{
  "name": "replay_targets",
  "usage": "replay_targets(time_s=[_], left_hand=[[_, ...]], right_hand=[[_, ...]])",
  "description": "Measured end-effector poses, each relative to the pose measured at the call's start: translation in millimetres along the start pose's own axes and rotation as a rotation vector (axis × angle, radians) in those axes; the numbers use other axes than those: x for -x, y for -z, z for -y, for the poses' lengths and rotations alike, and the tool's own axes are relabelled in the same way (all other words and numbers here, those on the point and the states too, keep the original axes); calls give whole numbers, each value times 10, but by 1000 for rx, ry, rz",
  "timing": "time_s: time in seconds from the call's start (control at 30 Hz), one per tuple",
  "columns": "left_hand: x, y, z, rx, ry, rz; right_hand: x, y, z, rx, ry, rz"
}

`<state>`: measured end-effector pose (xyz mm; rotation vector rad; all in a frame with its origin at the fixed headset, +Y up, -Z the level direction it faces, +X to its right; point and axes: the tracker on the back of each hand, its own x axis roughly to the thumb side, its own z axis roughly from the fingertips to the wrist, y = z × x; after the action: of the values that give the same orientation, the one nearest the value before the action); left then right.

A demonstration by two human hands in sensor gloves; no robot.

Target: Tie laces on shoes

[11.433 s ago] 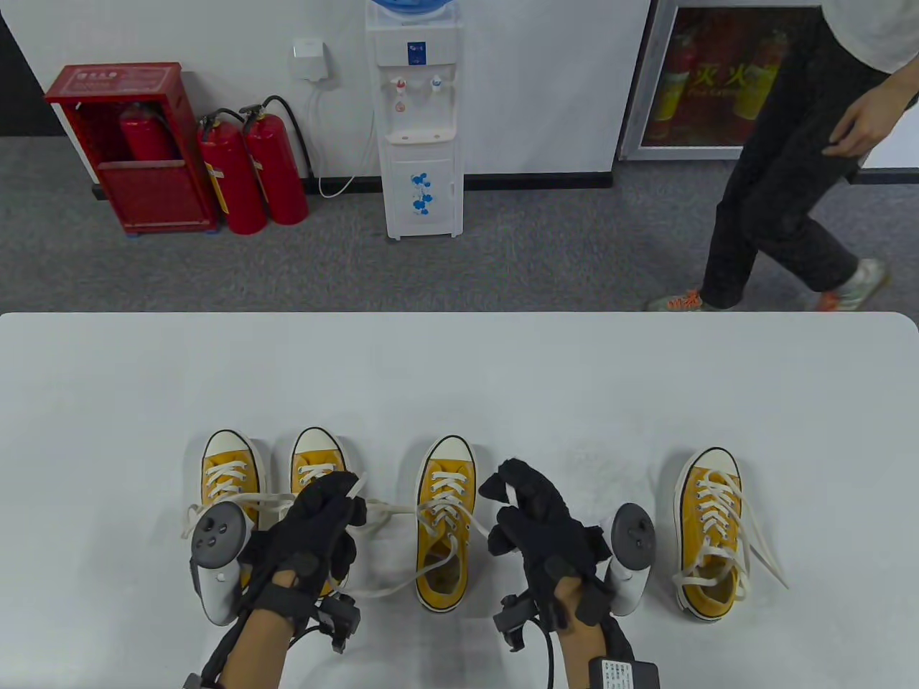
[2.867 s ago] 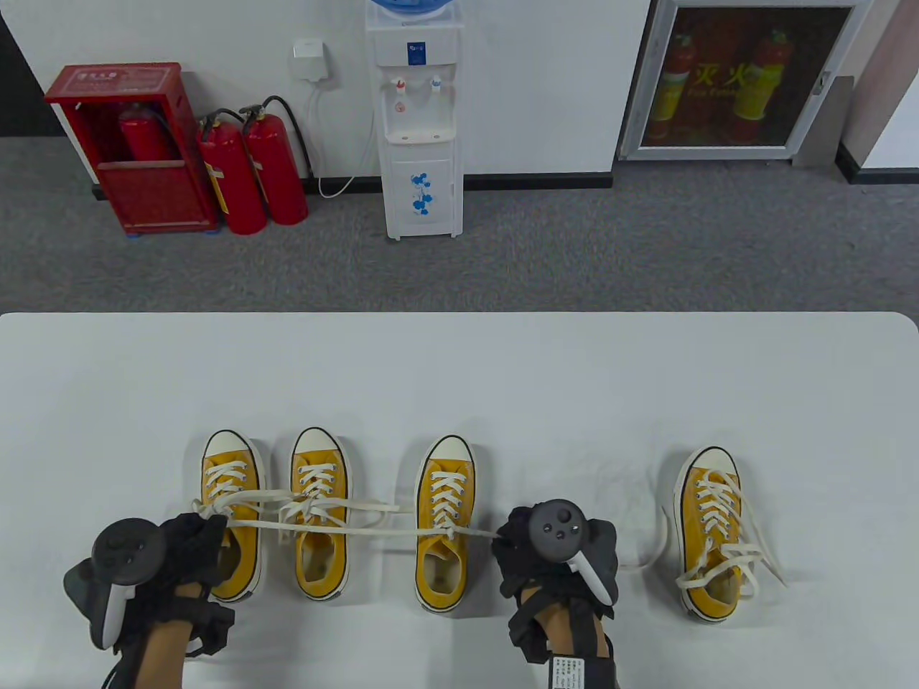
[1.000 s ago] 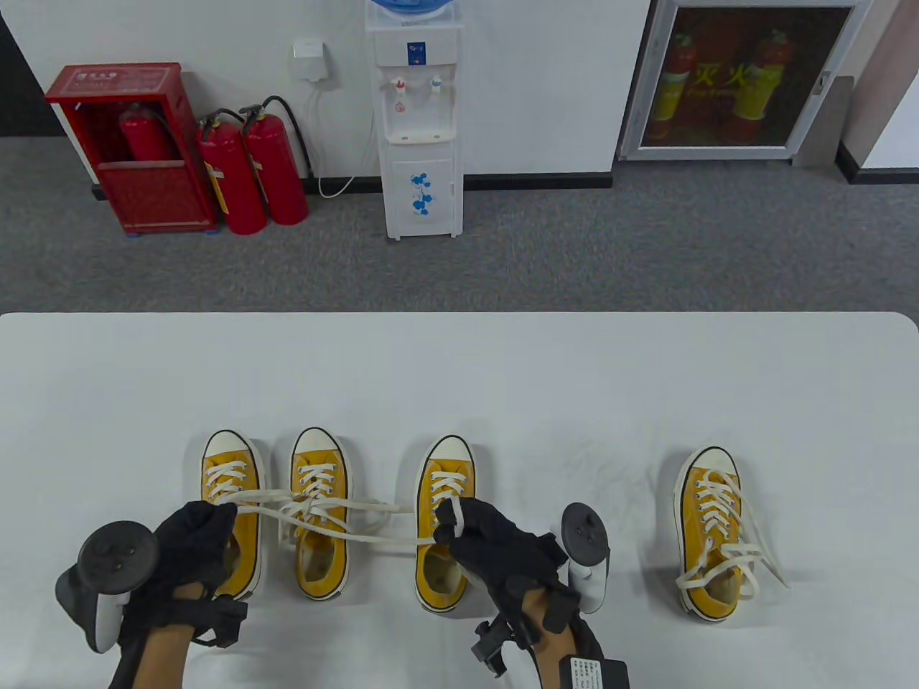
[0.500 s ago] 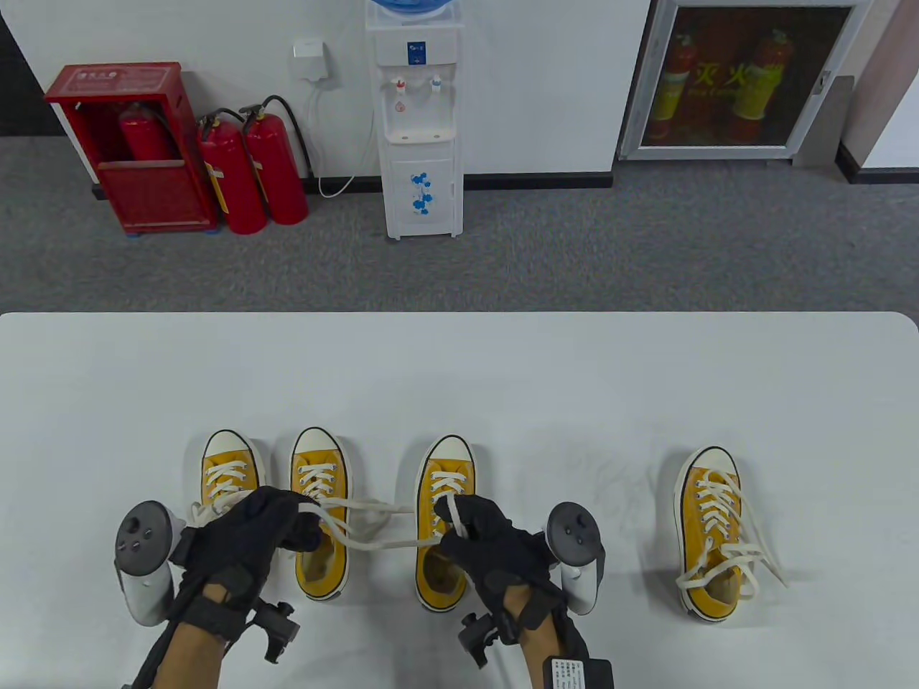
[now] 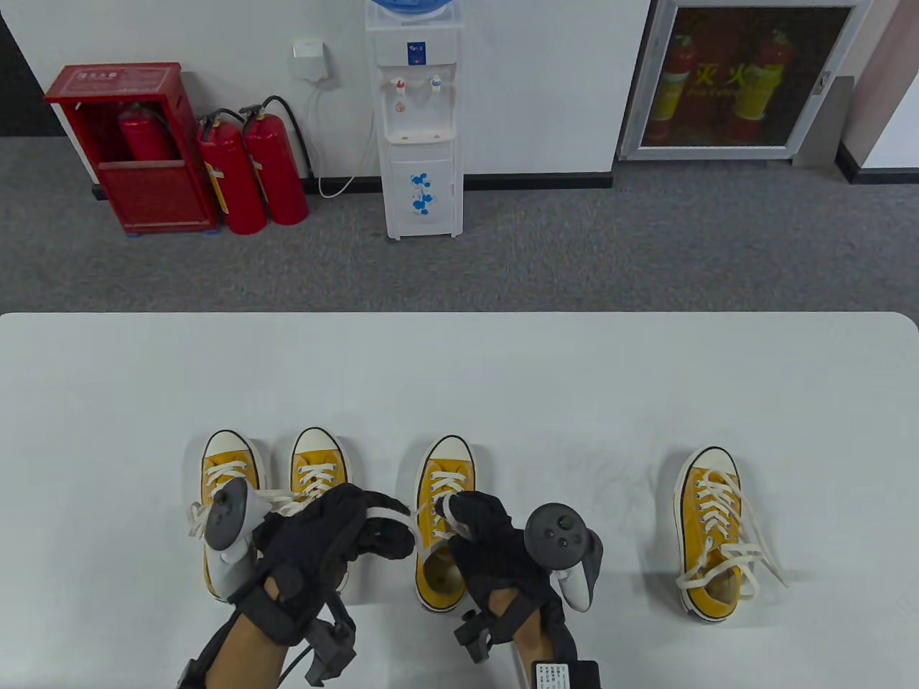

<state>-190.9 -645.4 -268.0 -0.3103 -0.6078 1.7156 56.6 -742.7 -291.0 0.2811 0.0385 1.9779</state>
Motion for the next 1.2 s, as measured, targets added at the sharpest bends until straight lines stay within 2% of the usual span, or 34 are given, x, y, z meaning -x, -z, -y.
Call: replay_targets(time_s=[0.13, 0.33, 0.43, 0.67, 0.87, 1.2], left_hand=[[0, 77, 159, 73, -60, 10], [20, 164, 225, 75, -78, 47], [69, 189, 188, 41, -27, 53], [265, 236, -40, -70, 169, -28], [511, 256, -186, -109, 321, -138], [960, 255, -253, -109, 372, -320]], right_hand=[[-51, 11, -85, -41, -79, 24], [-120, -8, -183, -88, -204, 56], [-142, -15, -210, -97, -253, 71], [-147, -29, -214, -106, -276, 85], [-125, -24, -179, -123, -243, 84], [5, -5, -79, -127, -2, 33]])
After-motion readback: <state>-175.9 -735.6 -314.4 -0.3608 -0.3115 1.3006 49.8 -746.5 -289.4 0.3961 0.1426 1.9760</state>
